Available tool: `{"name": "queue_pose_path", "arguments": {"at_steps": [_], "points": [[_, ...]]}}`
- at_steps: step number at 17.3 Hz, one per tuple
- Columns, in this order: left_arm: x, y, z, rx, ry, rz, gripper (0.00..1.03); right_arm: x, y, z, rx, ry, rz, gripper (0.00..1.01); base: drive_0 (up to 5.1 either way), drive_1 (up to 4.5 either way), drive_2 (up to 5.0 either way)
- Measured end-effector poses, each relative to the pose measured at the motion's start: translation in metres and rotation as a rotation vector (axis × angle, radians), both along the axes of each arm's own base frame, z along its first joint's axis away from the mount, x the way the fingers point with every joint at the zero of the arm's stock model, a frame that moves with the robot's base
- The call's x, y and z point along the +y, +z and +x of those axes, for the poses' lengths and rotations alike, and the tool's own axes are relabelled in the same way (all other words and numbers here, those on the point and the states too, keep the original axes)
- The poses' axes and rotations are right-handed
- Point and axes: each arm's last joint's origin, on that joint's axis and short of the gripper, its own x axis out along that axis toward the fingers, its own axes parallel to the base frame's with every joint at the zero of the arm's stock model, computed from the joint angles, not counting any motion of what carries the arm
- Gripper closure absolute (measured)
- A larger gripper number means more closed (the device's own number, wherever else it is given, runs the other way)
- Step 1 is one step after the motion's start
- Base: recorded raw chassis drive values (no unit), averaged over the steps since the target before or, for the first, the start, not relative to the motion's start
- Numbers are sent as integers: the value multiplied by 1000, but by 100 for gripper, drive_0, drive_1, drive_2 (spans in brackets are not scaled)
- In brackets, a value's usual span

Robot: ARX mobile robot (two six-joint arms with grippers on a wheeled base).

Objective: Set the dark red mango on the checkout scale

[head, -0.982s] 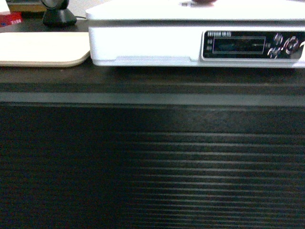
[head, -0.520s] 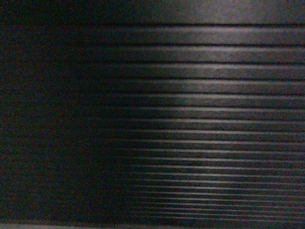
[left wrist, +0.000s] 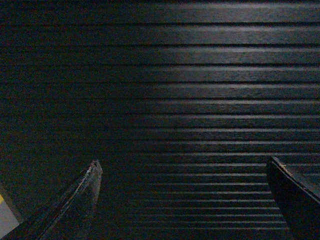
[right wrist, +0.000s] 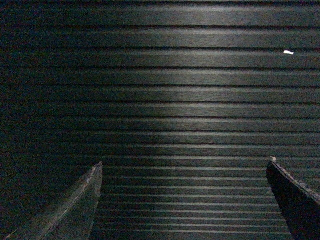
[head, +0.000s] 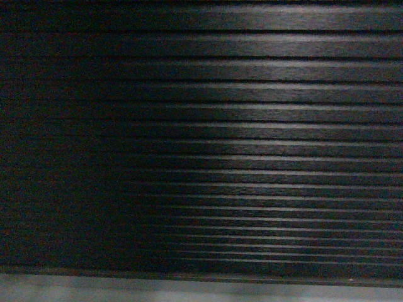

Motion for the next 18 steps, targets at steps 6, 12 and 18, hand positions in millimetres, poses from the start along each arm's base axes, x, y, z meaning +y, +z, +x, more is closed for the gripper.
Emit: {"name": "queue_pose_path", "arguments": {"at_steps": [6,12,18], "points": [[0,0,0,-2,0,0,5,0,0,0,-2,0,0,3,0,0,0],[0,0,0,-3,0,0,5,0,0,0,-2,0,0,3,0,0,0],[0,0,0,-3,0,0,5,0,0,0,-2,0,0,3,0,0,0]]}}
